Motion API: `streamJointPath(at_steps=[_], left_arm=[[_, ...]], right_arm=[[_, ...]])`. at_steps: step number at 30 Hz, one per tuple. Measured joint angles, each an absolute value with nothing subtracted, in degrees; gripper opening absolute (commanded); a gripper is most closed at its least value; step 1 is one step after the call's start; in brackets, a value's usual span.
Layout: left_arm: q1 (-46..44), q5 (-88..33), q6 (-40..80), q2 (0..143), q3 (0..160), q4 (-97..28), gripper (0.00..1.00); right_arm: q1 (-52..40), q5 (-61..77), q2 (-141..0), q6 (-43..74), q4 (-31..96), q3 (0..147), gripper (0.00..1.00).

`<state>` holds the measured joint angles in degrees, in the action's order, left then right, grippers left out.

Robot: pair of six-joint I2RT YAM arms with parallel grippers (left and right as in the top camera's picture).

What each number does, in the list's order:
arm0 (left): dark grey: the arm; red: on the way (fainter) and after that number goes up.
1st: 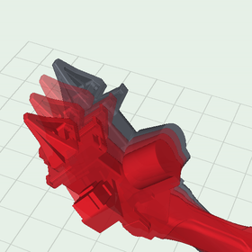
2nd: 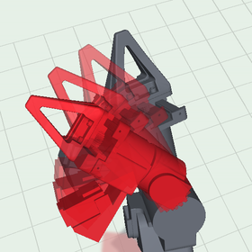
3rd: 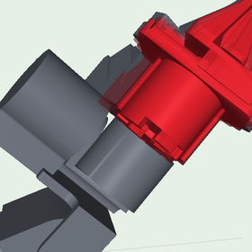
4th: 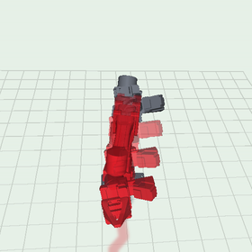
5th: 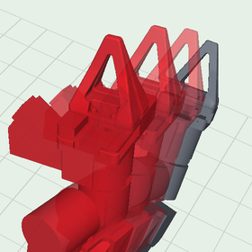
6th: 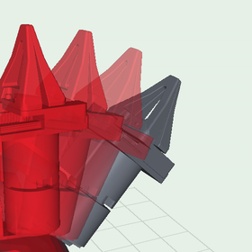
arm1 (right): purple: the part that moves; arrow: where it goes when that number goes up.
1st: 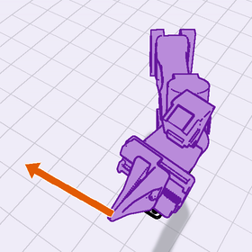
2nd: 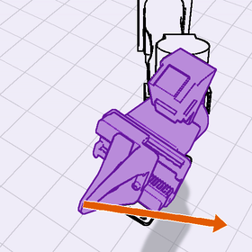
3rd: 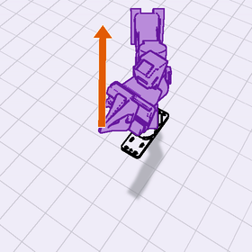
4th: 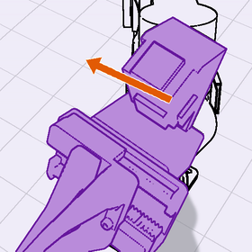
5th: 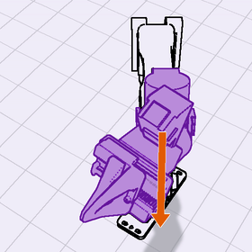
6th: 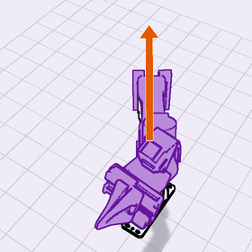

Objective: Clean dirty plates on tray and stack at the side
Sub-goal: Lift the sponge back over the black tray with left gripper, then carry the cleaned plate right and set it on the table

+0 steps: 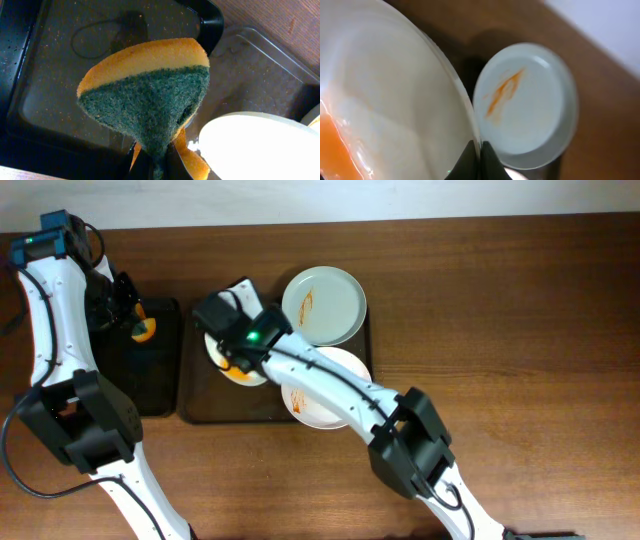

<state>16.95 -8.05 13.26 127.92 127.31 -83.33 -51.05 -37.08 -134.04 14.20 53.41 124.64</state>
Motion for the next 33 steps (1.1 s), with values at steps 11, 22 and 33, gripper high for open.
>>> streamJointPath(at_steps=[11, 22, 33], left_arm=[[16.95, -8.05, 13.26, 127.92, 127.31, -82.91, 0.01], [16.95, -8.03, 13.26, 127.92, 127.31, -82.70, 0.01], [16.95, -7.88, 13.28, 127.92, 127.31, -82.70, 0.01]], right_arm=[[-56.45, -66.37, -134.04, 10.50, 50.78, 126.58, 0.04], [-56.62, -65.54, -133.97, 8.97, 52.73, 130.19, 0.04], [-39.16, -8.73, -125.71, 11.90, 63.68, 130.30, 0.04]])
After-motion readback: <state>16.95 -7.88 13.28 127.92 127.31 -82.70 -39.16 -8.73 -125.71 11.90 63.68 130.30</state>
